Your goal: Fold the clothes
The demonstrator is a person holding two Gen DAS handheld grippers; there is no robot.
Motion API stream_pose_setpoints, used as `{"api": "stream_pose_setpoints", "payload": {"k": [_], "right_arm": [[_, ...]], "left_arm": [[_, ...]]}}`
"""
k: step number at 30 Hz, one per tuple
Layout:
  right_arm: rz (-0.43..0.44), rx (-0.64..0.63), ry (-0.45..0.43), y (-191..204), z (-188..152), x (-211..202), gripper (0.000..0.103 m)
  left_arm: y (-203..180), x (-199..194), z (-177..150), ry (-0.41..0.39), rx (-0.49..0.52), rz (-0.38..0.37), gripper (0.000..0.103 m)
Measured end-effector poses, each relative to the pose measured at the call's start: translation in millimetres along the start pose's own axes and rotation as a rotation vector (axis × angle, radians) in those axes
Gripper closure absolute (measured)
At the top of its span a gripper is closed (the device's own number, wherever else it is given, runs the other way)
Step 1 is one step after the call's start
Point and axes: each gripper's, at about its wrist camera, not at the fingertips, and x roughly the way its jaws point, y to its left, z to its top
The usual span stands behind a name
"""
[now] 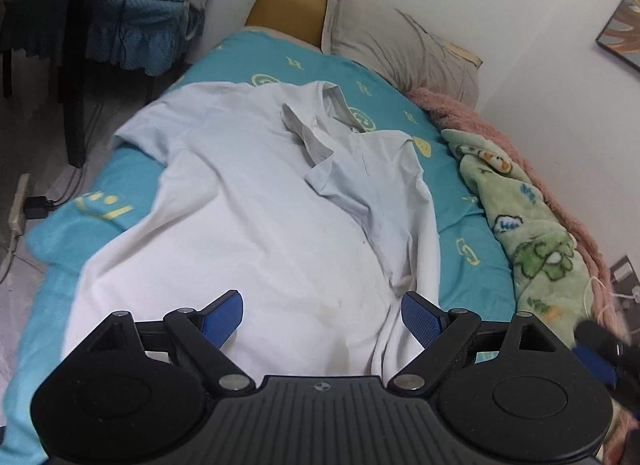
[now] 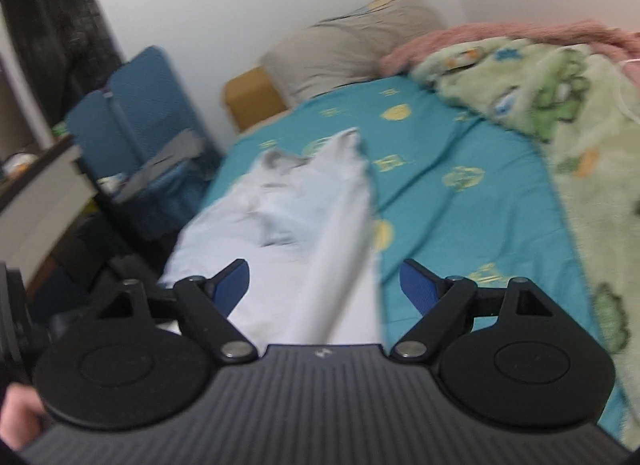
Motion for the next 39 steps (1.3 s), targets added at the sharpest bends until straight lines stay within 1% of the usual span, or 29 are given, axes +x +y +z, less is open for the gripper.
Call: {"api": "stream_pose_setpoints", "payload": {"k": [3, 5, 10, 12, 14, 16, 18, 19, 21, 23, 25, 28, 29, 30, 31, 33, 34, 35, 36, 37, 38, 39], "right_arm": [[-0.021, 0.036, -0.001, -18.9, -2.6, 10.7, 0.019], [-0.032, 0.07, 0.018, -29.2, -5.1, 21.7, 0.019], [-0.04, 0.1, 0.037, -41.9, -6.9, 46.5, 0.019], [-0.047, 0.105, 0.031, -45.7, -5.5, 53.4, 0.019], [-0.051, 0.114, 0.03, -49.4, -4.9, 59.9, 0.019], [-0.054, 0.121, 0.031, -52.8, -4.6, 67.7, 0.019], [-0.059, 0.117, 0.035, -54.4, -4.4, 75.7, 0.019], [-0.061, 0.112, 0.036, -54.6, -4.2, 79.2, 0.019], [-0.066, 0.101, 0.037, -54.6, -4.5, 85.0, 0.019], [-0.07, 0.093, 0.037, -55.1, -5.2, 89.1, 0.019], [-0.073, 0.085, 0.036, -55.9, -5.4, 93.4, 0.019], [-0.076, 0.079, 0.036, -56.8, -5.4, 98.3, 0.019], [-0.076, 0.077, 0.037, -56.9, -5.8, 99.4, 0.019], [-0.073, 0.072, 0.039, -56.7, -6.4, 100.2, 0.019], [-0.071, 0.067, 0.039, -56.3, -6.9, 100.6, 0.019], [-0.07, 0.062, 0.036, -55.7, -6.7, 100.4, 0.019], [-0.069, 0.058, 0.035, -55.2, -6.6, 100.3, 0.019], [-0.067, 0.053, 0.032, -54.1, -6.4, 99.6, 0.019], [-0.065, 0.047, 0.03, -53.0, -6.2, 98.9, 0.019], [-0.062, 0.041, 0.028, -51.8, -5.9, 98.0, 0.019], [-0.059, 0.035, 0.022, -50.3, -5.5, 96.3, 0.019], [-0.054, 0.028, 0.016, -48.8, -4.6, 94.4, 0.019]], "left_arm": [[-9.0, 47.6, 22.4, -0.003, -0.012, -0.001, 0.015], [-12.7, 80.4, 35.6, -0.004, -0.037, -0.006, 0.015], [-18.6, 150.3, 57.2, 0.002, -0.074, -0.003, 0.015], [-19.2, 169.3, 63.6, -0.016, -0.081, 0.015, 0.015], [-20.1, 181.4, 69.6, -0.063, -0.071, 0.021, 0.016], [-24.0, 192.6, 75.9, -0.086, -0.034, 0.043, 0.02], [-30.4, 203.3, 82.0, -0.096, 0.02, 0.073, 0.039], [-33.6, 208.7, 85.1, -0.101, 0.047, 0.088, 0.045], [-41.1, 217.0, 94.3, -0.083, 0.111, 0.121, 0.079], [-47.5, 219.2, 108.2, -0.082, 0.191, 0.124, 0.098], [-56.7, 213.6, 124.4, -0.14, 0.268, 0.177, 0.098], [-66.1, 212.2, 143.6, -0.225, 0.322, 0.314, 0.098], [-64.6, 214.5, 146.4, -0.224, 0.318, 0.334, 0.094], [-62.6, 216.9, 148.8, -0.219, 0.312, 0.348, 0.085], [-58.3, 217.1, 148.1, -0.198, 0.304, 0.356, 0.077], [-48.9, 214.8, 143.2, -0.154, 0.284, 0.384, 0.055], [-43.0, 208.8, 137.4, -0.128, 0.269, 0.394, 0.051], [-37.7, 199.4, 130.8, -0.093, 0.256, 0.367, 0.044], [-32.5, 189.4, 124.2, -0.056, 0.243, 0.334, 0.042], [-28.4, 174.4, 113.7, -0.027, 0.234, 0.299, 0.042], [-26.5, 159.4, 102.3, -0.006, 0.234, 0.284, 0.041], [-25.5, 141.1, 87.8, 0.02, 0.237, 0.285, 0.039]]}}
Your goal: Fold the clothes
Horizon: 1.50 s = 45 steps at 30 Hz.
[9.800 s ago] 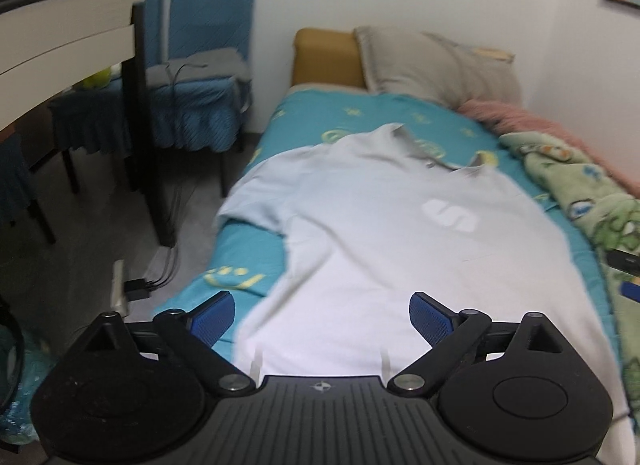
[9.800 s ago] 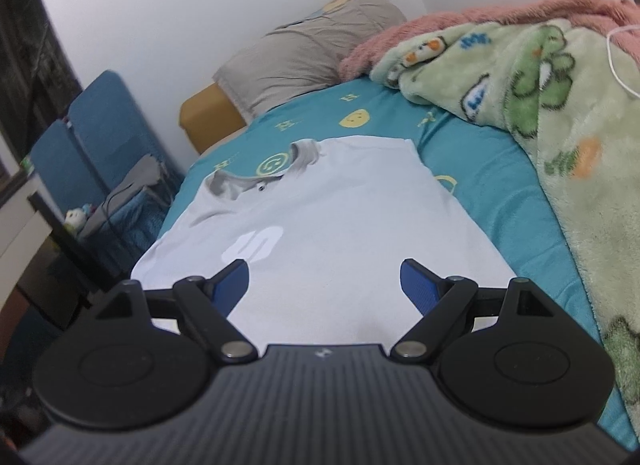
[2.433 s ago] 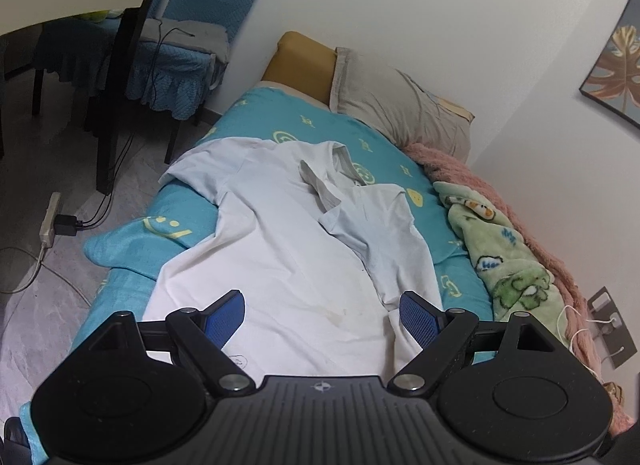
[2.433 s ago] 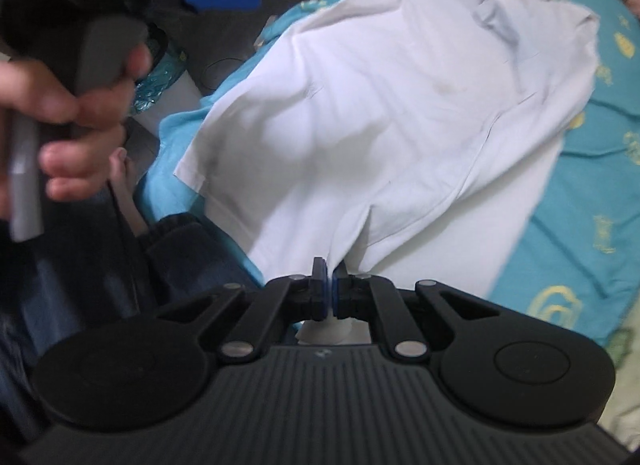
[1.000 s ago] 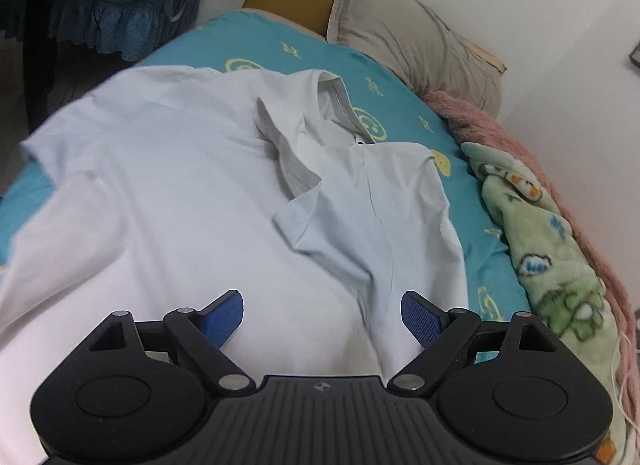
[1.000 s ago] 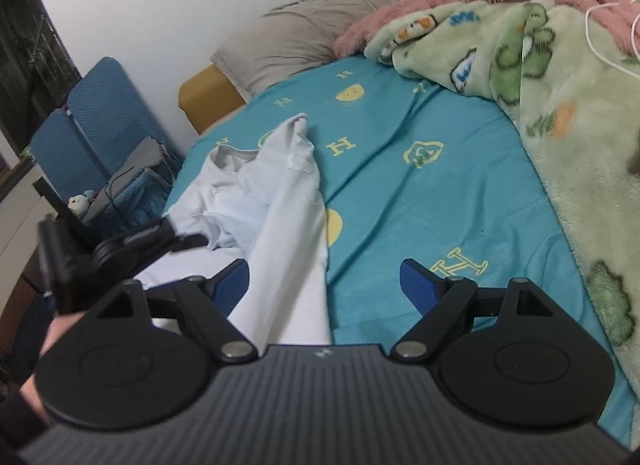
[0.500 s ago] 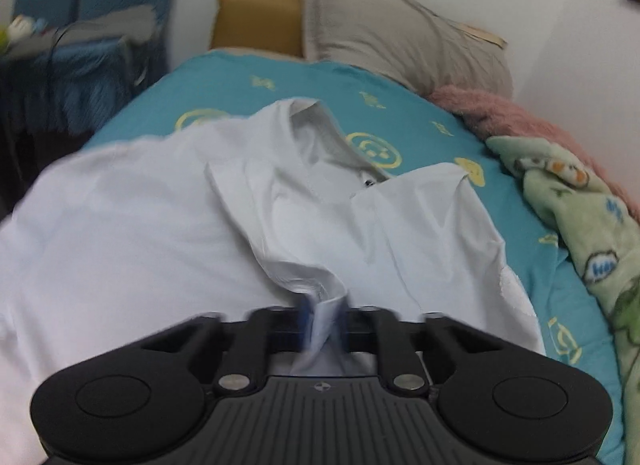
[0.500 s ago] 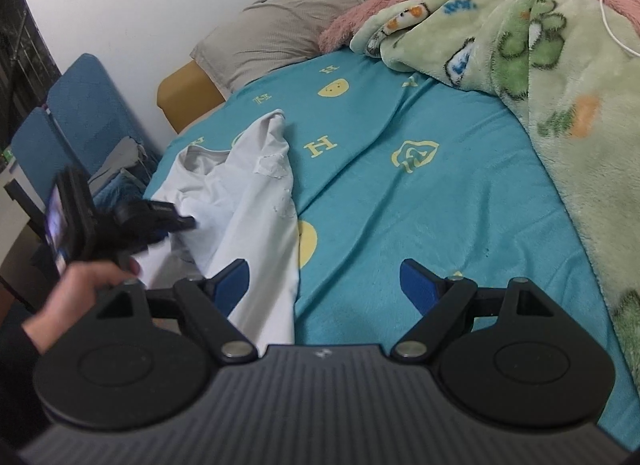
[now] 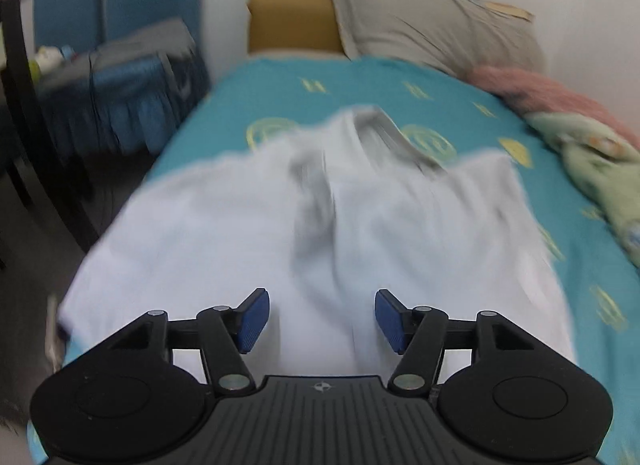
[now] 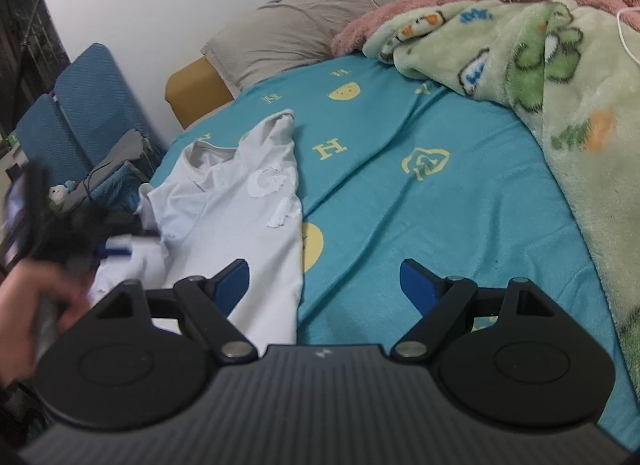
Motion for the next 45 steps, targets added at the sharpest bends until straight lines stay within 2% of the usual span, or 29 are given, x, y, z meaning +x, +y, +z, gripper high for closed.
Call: {"api": "stream_pose_setpoints", "payload": {"k": [2, 6, 9, 11, 16, 18, 21, 25, 26, 28, 29, 30, 32, 35, 38, 42, 45], "right_arm": [[0.009, -0.013, -0.014, 2.4, 2.1, -5.7, 0.019], [0.026, -0.035, -0.046, 7.7, 5.5, -25.4, 0.019], [0.041, -0.046, -0.065, 11.2, 5.9, -47.8, 0.019], [0.041, -0.057, -0.073, 14.8, 4.6, -65.5, 0.019], [0.084, -0.065, -0.068, 19.3, -2.0, -111.9, 0.019], [0.095, -0.075, -0.073, 20.5, -3.3, -127.6, 0.019], [0.095, -0.073, -0.09, 19.5, -8.2, -144.9, 0.019], [0.091, -0.037, -0.069, 13.4, -19.7, -151.8, 0.019], [0.089, -0.041, -0.06, 14.0, -21.5, -150.4, 0.019], [0.082, -0.057, -0.049, 17.5, -24.2, -147.7, 0.019], [0.081, -0.067, -0.048, 19.3, -24.5, -146.4, 0.019], [0.08, -0.077, -0.047, 21.0, -24.7, -145.1, 0.019], [0.08, -0.088, -0.043, 22.5, -25.4, -143.4, 0.019], [0.08, -0.101, -0.04, 23.8, -26.8, -142.7, 0.019], [0.079, -0.109, -0.041, 25.4, -27.2, -142.0, 0.019], [0.085, -0.119, -0.034, 29.4, -27.3, -138.2, 0.019], [0.087, -0.142, -0.036, 34.1, -29.7, -139.1, 0.019]], "left_arm": [[2.9, -35.4, -31.7, 0.054, 0.0, -0.033, 0.037], [9.2, -107.5, -103.4, 0.158, -0.058, -0.156, 0.033], [4.4, -143.9, -150.9, 0.226, -0.055, -0.227, 0.033], [-4.1, -163.4, -176.2, 0.242, -0.018, -0.258, 0.033], [-35.2, -193.2, -213.9, 0.199, 0.216, -0.22, 0.043], [-42.7, -197.2, -223.2, 0.209, 0.265, -0.21, 0.049], [-52.4, -201.3, -238.3, 0.204, 0.349, -0.198, 0.05], [-65.5, -205.4, -253.5, 0.188, 0.461, -0.188, 0.05], [-67.4, -204.0, -255.3, 0.19, 0.472, -0.18, 0.052], [-70.8, -200.2, -258.5, 0.199, 0.488, -0.164, 0.064], [-69.1, -197.0, -258.6, 0.214, 0.479, -0.161, 0.079], [-63.6, -194.4, -256.0, 0.226, 0.449, -0.166, 0.091], [-50.2, -191.7, -248.6, 0.244, 0.368, -0.19, 0.096], [-25.3, -197.9, -237.6, 0.269, 0.224, -0.226, 0.097], [-4.2, -200.6, -236.0, 0.305, 0.125, -0.167, 0.098], [3.8, -197.6, -235.3, 0.334, 0.092, -0.108, 0.096], [-2.3, -202.1, -232.6, 0.299, 0.116, -0.115, 0.095]]}}
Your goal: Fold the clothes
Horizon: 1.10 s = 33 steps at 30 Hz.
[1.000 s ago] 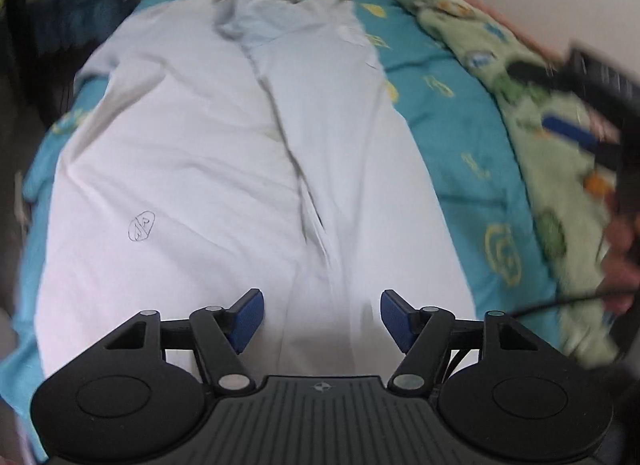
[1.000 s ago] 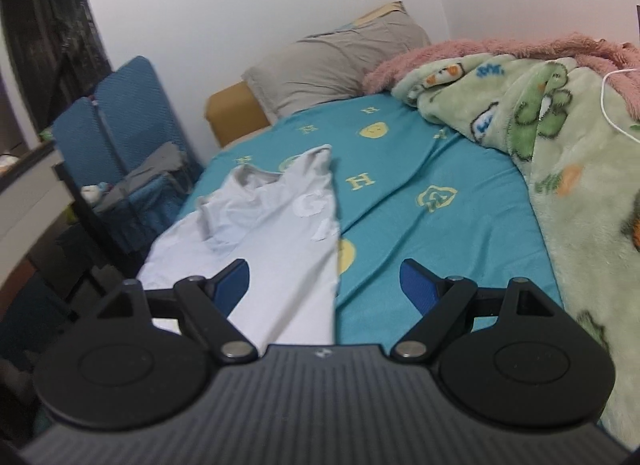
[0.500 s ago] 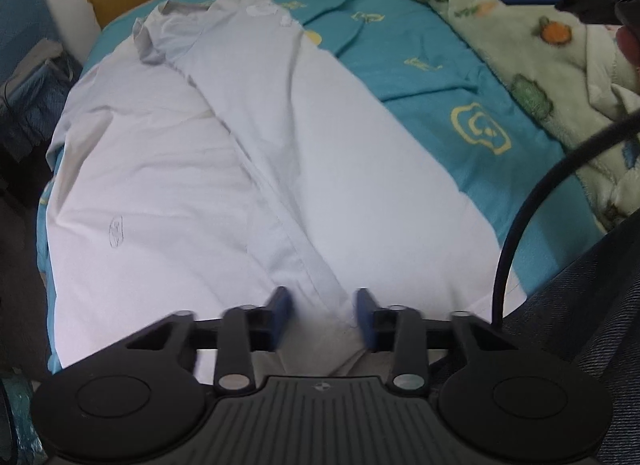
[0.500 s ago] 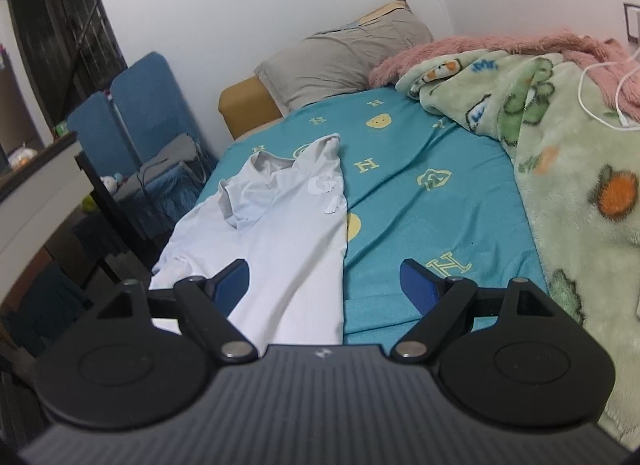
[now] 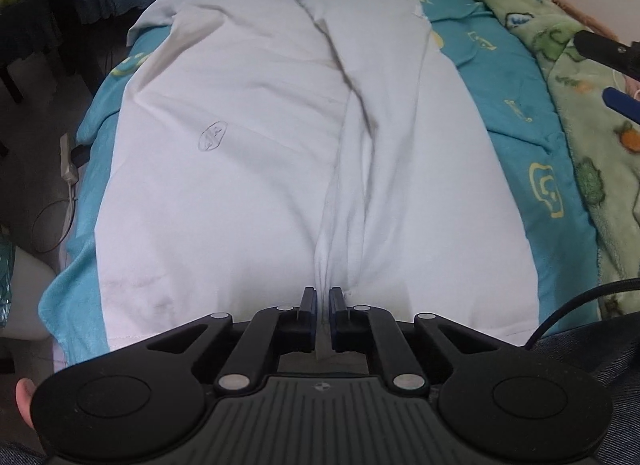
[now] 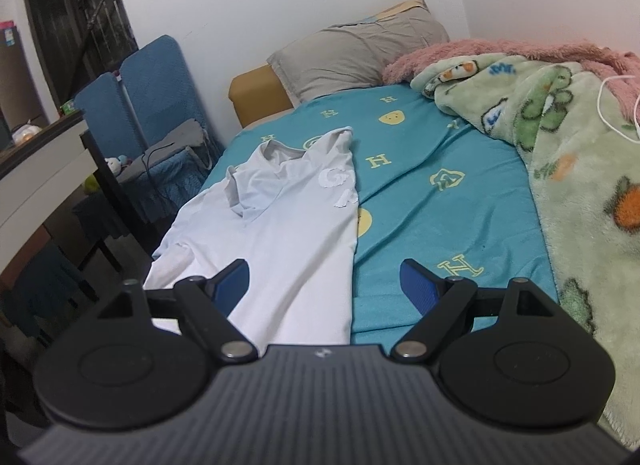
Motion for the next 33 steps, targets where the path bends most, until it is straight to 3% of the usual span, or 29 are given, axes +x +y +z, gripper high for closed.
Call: {"api": "stream_pose_setpoints", "payload": {"k": [7, 12, 18, 21, 33], "right_arm": [[-0.014, -0.027, -0.065, 5.3, 2.4, -11.2, 0.019], [-0.023, -0.019, -0.107, 5.1, 3.7, -16.4, 0.019], [-0.046, -0.016, -0.145, 5.5, 3.9, -20.1, 0.019], [-0.063, -0.015, -0.154, 4.3, 4.0, -20.1, 0.019], [-0.086, -0.069, -0.145, 15.5, -0.9, -10.7, 0.019]], "left_arm": [[-18.1, -40.5, 16.7, -0.271, 0.064, 0.038, 0.073], [-26.8, -70.3, 37.0, -0.419, 0.083, 0.078, 0.032], [-42.3, -87.7, 58.3, -0.521, 0.111, 0.088, 0.0], [-41.6, -85.8, 62.2, -0.55, 0.118, 0.072, 0.0], [-3.3, -69.7, 51.3, -0.54, 0.078, 0.077, 0.0]]}}
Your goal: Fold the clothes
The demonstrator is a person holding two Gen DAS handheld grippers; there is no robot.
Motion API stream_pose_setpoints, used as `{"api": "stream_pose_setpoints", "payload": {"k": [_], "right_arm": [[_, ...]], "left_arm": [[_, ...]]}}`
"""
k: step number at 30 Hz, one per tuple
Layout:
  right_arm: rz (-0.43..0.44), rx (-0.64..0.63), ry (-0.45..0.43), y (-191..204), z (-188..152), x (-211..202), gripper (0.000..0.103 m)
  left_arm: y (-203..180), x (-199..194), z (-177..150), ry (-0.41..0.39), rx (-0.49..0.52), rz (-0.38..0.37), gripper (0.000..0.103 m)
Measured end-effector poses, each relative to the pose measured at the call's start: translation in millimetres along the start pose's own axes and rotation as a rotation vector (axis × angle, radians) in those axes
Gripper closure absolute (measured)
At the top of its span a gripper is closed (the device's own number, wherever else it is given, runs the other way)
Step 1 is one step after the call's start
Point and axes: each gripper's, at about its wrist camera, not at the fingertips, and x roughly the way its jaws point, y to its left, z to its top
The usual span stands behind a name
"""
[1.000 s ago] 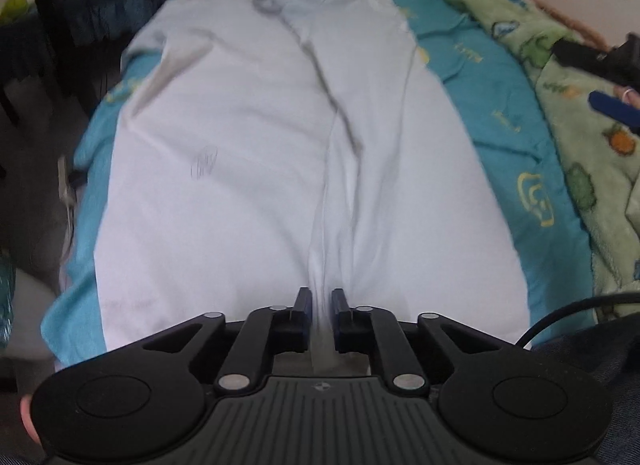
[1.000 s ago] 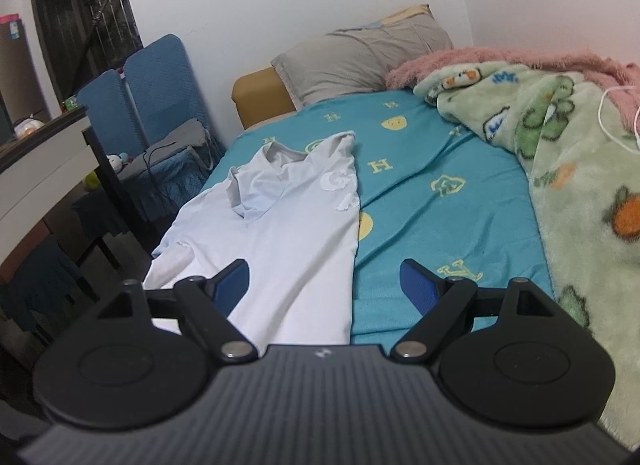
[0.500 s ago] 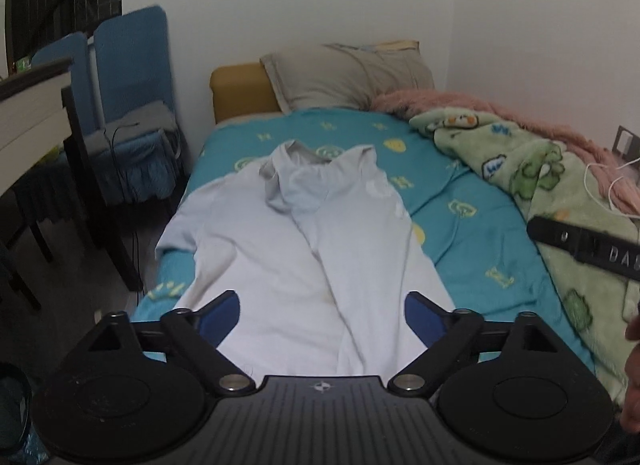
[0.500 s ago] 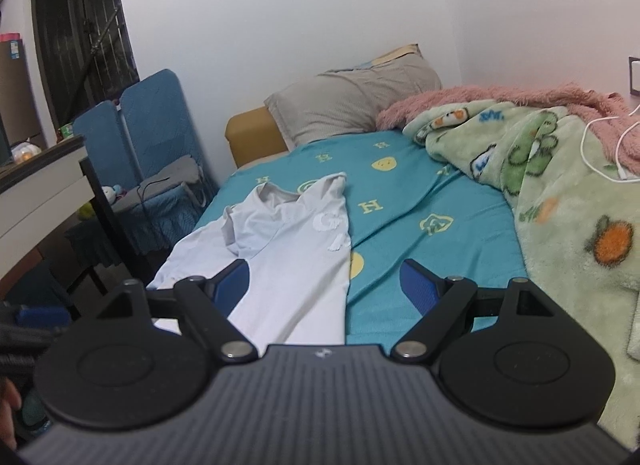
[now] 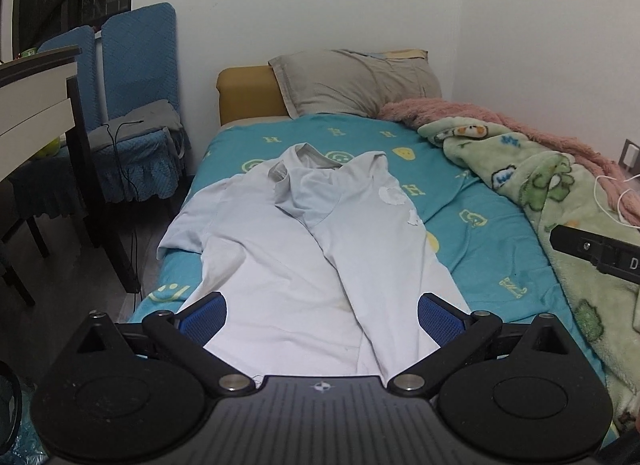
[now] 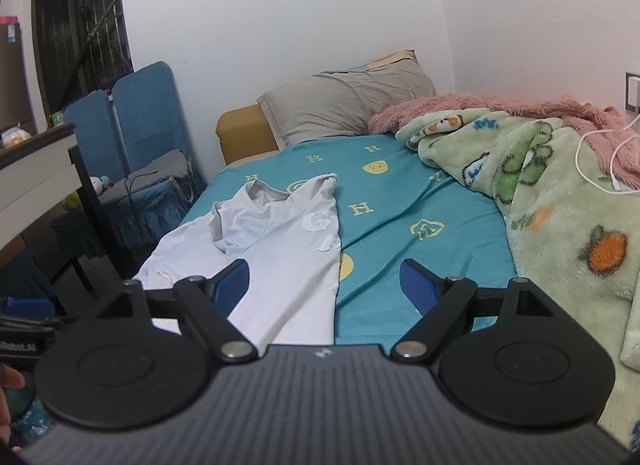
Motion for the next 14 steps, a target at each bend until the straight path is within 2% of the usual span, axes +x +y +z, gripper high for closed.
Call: {"api": "stream_pose_setpoints", "payload": {"k": [9, 14], "right_arm": [[0.038, -0.067, 0.042, 16.3, -1.8, 7.5, 0.02], [0.122, -0.163, 0.089, 55.4, 17.7, 40.9, 0.022]], "left_arm": [[11.1, -18.9, 4.0, -0.038, -0.003, -0.008, 0.0], [28.9, -26.8, 4.9, -0.042, -0.013, 0.009, 0.0]]}}
